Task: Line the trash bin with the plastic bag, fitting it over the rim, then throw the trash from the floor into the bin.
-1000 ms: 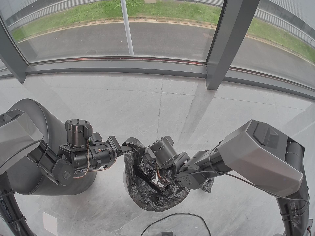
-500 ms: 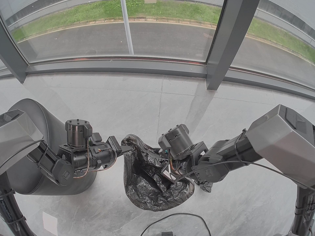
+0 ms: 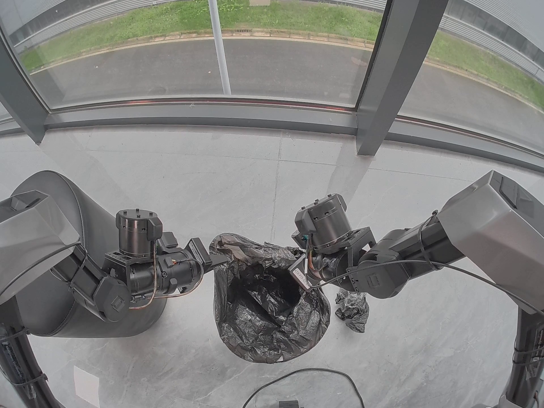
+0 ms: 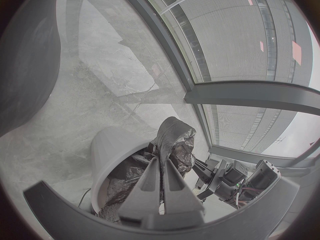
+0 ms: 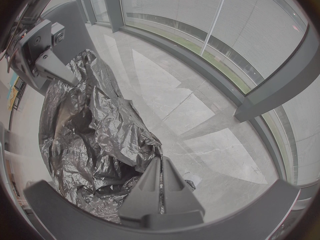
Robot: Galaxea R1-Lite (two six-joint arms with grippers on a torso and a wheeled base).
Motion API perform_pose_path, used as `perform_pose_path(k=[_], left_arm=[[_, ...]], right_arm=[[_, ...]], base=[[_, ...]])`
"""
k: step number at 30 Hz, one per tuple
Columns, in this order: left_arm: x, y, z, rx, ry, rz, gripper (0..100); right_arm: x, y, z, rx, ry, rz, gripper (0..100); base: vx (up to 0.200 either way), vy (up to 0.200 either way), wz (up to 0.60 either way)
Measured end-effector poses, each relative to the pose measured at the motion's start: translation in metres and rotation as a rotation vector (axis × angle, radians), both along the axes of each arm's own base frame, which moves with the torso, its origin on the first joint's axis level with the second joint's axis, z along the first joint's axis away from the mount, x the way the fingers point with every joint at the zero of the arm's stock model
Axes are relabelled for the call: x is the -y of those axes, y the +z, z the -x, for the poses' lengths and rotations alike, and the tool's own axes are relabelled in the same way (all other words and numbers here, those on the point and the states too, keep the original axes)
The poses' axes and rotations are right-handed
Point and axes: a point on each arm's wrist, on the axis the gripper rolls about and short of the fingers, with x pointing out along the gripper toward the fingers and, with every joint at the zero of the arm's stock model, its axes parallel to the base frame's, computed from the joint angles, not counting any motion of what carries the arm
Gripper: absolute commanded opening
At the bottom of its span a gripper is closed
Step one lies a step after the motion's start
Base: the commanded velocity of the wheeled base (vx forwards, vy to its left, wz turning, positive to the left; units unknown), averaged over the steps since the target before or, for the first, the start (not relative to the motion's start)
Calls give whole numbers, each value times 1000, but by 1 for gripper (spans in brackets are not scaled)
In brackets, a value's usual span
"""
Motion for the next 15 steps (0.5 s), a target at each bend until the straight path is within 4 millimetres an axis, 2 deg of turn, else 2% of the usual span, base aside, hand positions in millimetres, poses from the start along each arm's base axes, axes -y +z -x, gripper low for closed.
perform_pose_path(k=[15], left_arm=[[1,-7,-2,-12,0,-9,0]], right_arm=[[10,-8,-11,9,-36,-5,0]], base=[[0,0,0]])
